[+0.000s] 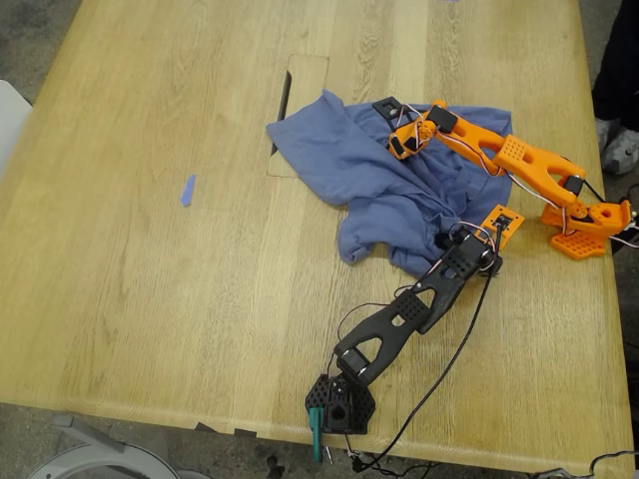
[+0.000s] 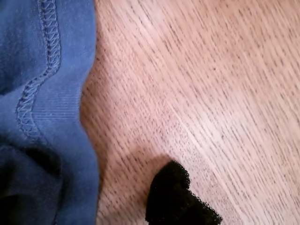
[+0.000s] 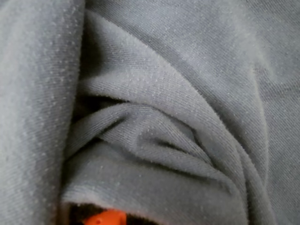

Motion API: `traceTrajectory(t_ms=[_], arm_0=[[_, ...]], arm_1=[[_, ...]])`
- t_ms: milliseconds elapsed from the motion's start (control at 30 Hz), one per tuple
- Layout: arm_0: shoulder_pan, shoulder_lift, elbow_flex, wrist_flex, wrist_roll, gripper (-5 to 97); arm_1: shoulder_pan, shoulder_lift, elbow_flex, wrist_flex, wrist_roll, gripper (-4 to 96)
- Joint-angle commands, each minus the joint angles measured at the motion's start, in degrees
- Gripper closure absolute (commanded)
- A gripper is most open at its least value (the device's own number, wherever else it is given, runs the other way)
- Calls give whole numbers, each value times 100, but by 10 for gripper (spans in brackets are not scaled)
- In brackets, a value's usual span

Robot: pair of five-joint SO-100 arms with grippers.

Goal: Fold a T-shirt

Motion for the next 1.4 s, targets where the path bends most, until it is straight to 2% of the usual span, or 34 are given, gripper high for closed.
traceTrajectory(t_ms=[0, 167, 733, 900, 1067, 1267, 1367], arm_0=[[-554, 114, -176, 246, -26, 333], [-712, 97, -149, 176, 0, 306], [-1283, -308, 202, -185, 193, 328], [-1485, -527, 97, -694, 422, 429], [-1521, -686, -9, -844, 466, 653], [-1521, -914, -132, -1222, 606, 777], [-1512, -967, -158, -1310, 677, 805]], arm_1=[[-70, 466, -88, 44, 44, 915], [-97, 466, -88, 62, 53, 915], [-79, 492, -88, 176, 18, 915], [-62, 606, -88, 272, 0, 914], [-9, 659, -88, 316, -18, 914], [-62, 668, -88, 281, 0, 914], [-70, 677, -88, 272, 9, 914]])
